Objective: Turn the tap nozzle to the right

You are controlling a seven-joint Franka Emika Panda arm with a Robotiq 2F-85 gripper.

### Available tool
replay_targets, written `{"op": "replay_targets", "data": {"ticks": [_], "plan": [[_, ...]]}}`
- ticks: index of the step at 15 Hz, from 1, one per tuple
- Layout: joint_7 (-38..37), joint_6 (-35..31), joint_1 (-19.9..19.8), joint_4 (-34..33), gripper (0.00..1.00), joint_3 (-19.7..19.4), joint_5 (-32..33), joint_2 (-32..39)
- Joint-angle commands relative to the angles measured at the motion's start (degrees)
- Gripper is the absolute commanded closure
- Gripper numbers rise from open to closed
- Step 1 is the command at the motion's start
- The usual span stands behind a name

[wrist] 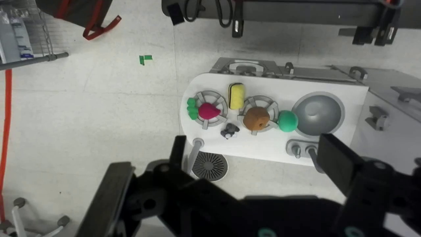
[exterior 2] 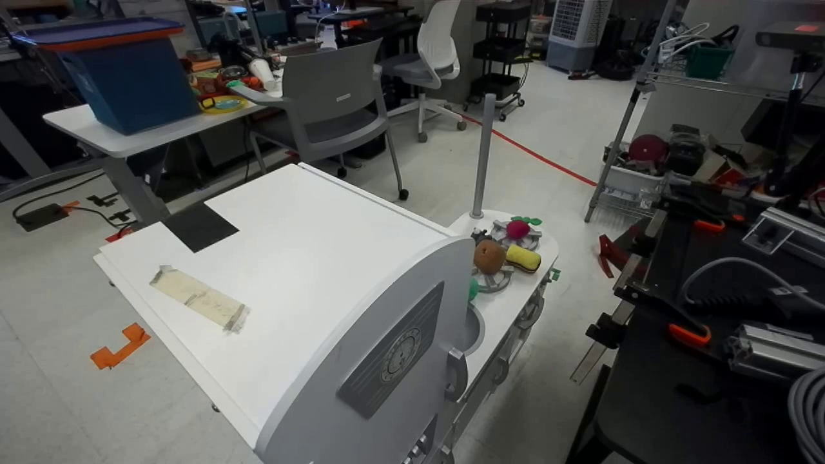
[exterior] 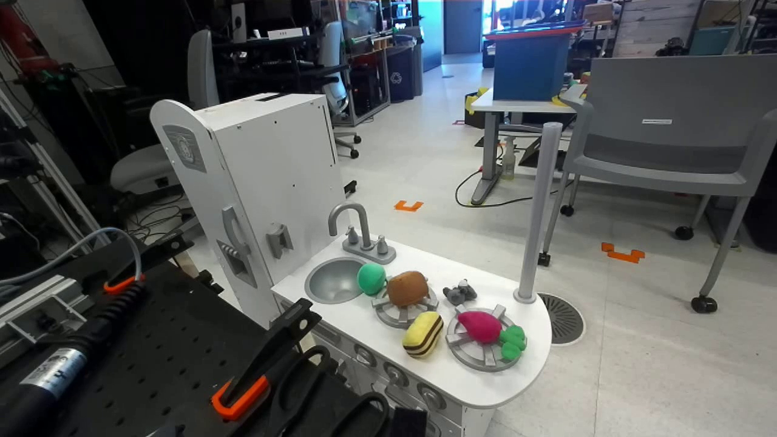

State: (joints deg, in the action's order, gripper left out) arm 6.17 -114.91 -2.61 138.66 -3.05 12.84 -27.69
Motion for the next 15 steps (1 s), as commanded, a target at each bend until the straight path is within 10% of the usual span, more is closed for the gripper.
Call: {"op": "replay_targets", "data": {"ticks": [1, 15], "plan": [[-11.9, -8.8, 0.9, -2.9, 0.0, 5.9, 1.2, 12.1], [-14.9, -32.6, 7.0, -29.8, 0.0, 7.1, -10.2, 66.6]]}}
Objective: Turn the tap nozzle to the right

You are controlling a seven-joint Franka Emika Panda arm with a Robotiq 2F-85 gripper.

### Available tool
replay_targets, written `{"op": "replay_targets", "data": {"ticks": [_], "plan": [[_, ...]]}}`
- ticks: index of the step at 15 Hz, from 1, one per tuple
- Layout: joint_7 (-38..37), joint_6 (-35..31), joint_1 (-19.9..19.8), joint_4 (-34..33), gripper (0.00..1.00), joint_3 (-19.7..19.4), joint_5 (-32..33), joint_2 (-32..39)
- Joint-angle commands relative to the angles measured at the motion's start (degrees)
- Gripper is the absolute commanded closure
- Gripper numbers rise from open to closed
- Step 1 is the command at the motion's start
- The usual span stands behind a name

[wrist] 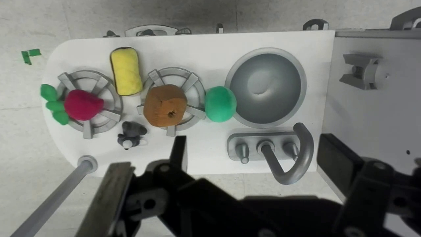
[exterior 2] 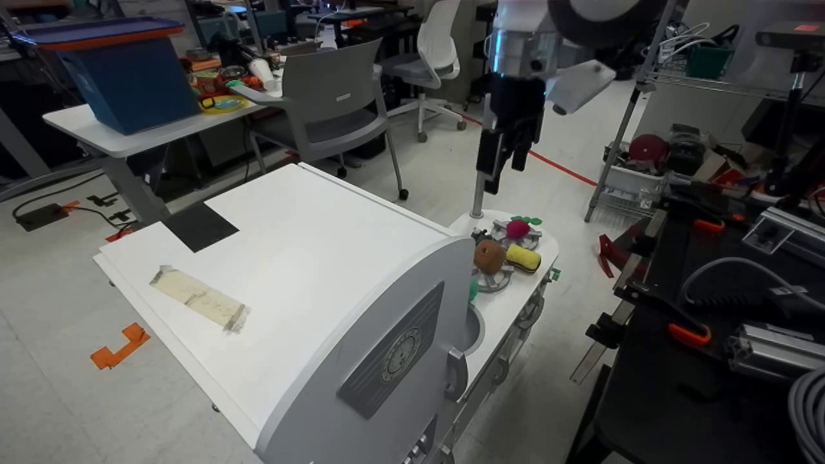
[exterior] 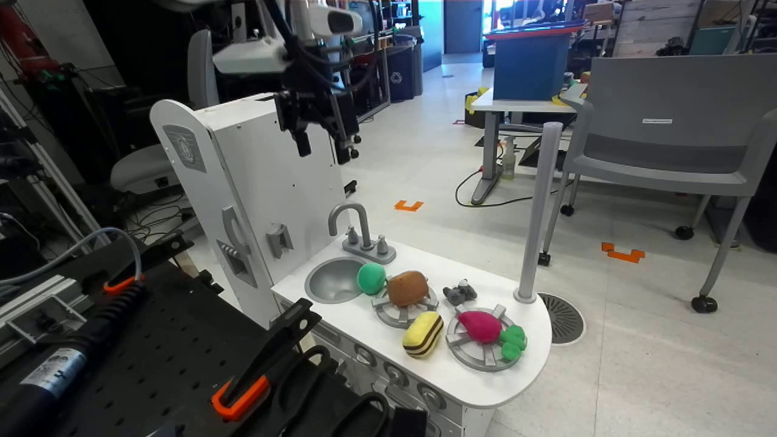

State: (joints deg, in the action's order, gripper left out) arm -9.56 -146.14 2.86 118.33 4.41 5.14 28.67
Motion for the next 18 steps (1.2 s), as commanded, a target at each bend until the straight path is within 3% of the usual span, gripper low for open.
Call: {"op": "replay_targets", "data": {"ticks": [1, 8, 18], "plan": [[0.8, -1.6, 2.1, -12.2, 0.0, -0.5, -2.8, 13.2], [0.4, -0.3, 5.3, -26.6, 0.0, -1.3, -2.6, 28.1], [-0.2, -1.3, 9.5, -35.9, 0.0, -3.1, -1.5, 37.1]]}}
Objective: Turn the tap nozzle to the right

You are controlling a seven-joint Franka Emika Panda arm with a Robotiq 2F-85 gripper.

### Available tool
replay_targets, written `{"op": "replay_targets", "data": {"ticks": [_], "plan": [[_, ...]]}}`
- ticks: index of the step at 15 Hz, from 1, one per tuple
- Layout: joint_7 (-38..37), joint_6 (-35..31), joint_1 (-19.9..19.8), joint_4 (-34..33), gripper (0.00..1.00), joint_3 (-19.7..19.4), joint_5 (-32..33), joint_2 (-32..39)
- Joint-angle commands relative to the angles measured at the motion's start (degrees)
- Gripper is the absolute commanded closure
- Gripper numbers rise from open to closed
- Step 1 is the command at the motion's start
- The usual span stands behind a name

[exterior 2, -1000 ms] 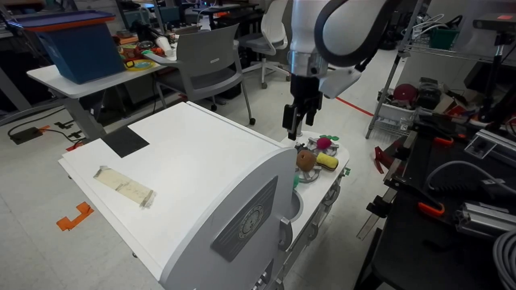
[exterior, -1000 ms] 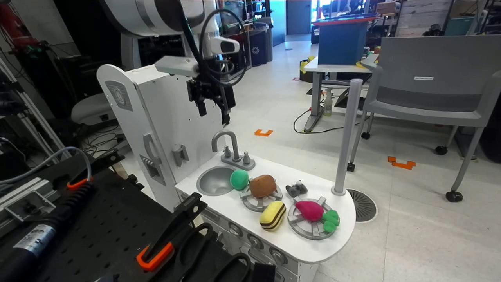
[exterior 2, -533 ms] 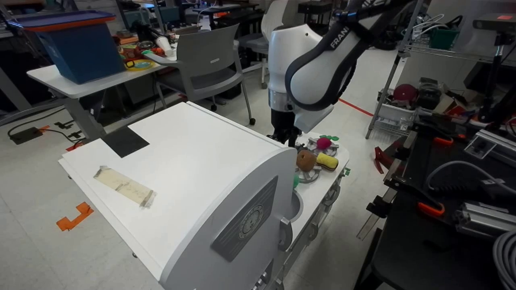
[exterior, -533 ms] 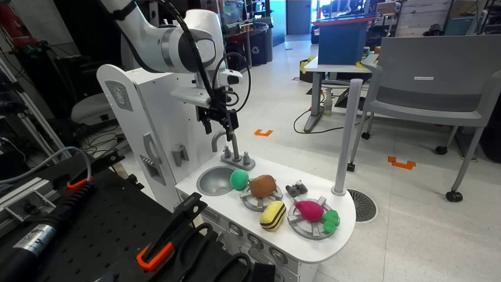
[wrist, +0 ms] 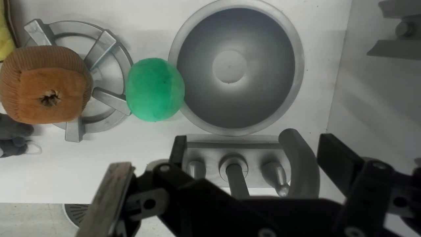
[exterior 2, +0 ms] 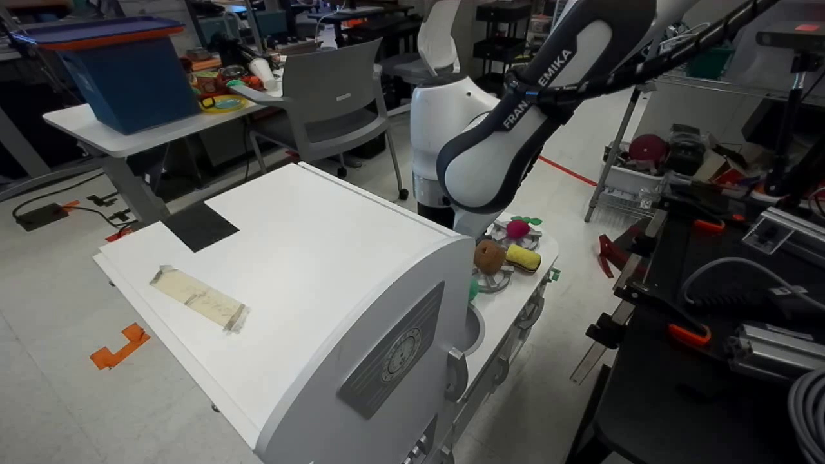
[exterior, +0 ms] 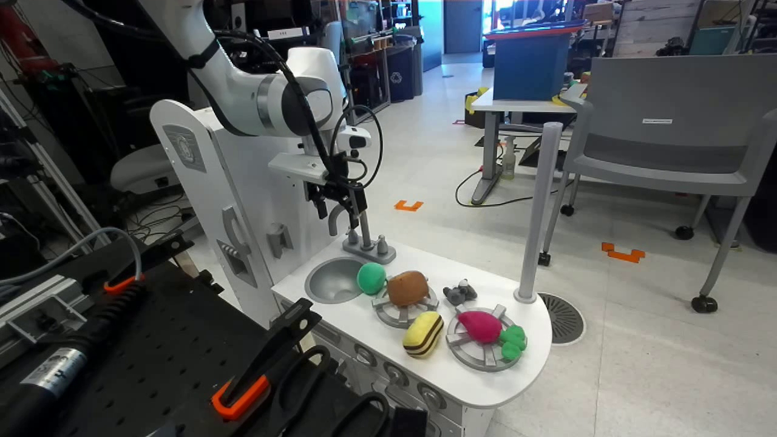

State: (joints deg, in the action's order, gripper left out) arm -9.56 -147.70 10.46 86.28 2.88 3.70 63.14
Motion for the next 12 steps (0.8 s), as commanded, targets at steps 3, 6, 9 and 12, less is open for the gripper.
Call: {"op": "replay_targets", "data": {"ticks": [3, 6, 9, 12], "plan": [[-0.5, 0.1, 3.0, -6.0, 0.0, -2.2, 0.1, 4.4], [-0.8, -0.2, 4.2, -8.5, 0.0, -3.3, 0.6, 6.2], [-1.1, 0.1, 5.1, -10.8, 0.0, -4.1, 0.8, 7.5], [-1.5, 0.4, 5.4, -12.3, 0.35, -4.7, 0.7, 8.4]]}}
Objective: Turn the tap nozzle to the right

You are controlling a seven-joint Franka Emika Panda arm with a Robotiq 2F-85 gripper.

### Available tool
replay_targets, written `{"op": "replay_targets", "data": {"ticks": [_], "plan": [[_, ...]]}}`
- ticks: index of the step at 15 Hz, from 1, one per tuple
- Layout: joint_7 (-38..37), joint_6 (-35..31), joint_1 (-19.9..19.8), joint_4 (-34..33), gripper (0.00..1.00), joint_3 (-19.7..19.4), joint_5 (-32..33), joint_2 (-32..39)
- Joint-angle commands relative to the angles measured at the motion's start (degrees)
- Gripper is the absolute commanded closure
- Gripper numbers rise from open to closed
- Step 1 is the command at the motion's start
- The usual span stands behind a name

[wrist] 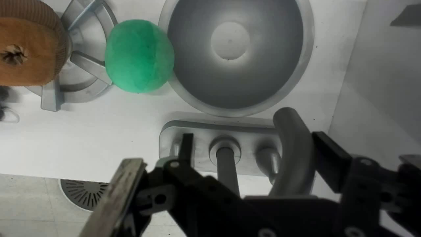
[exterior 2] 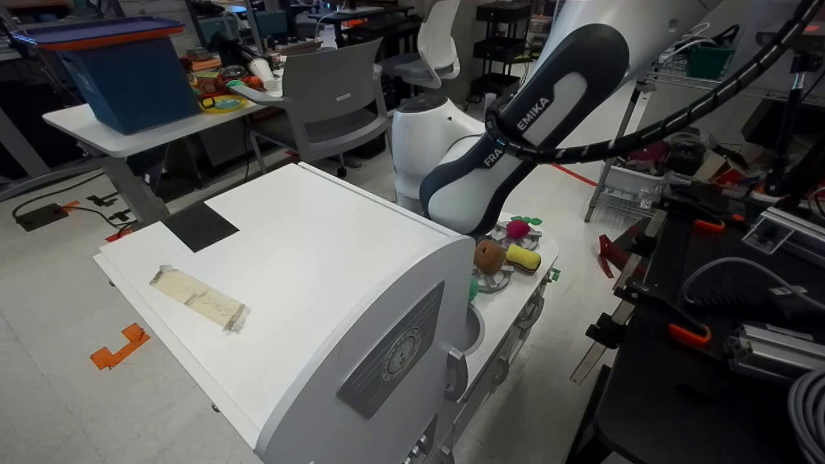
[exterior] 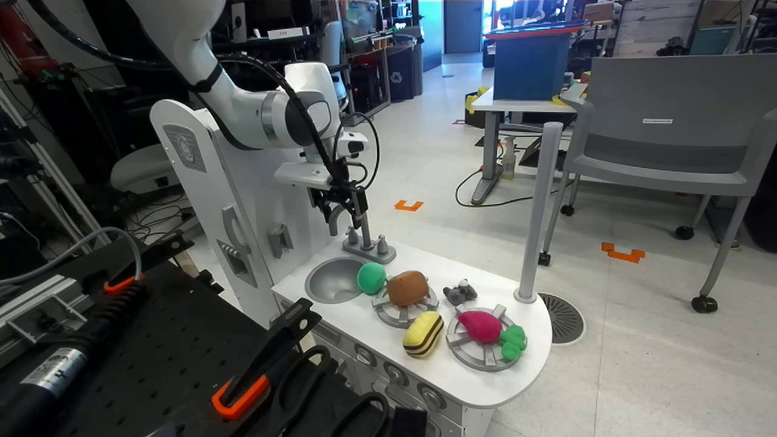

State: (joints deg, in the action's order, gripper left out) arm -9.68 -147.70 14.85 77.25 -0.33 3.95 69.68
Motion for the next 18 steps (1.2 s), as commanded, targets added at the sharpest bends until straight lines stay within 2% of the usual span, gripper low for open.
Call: {"op": "replay_targets", "data": {"ticks": [1, 8, 10, 18], "plan": [[-1.6, 0.4, 1.1, -3.6, 0.42, -1.7, 0.4, 2.1], [-2.7, 0.2, -0.2, -2.0, 0.97, -4.6, 0.6, 0.8], [-3.3, 0.2, -0.6, -1.3, 1.0, -6.5, 1.0, 0.1], [-6.7, -1.5, 0.1, -2.6, 0.98, -11.5, 2.1, -0.7]]}}
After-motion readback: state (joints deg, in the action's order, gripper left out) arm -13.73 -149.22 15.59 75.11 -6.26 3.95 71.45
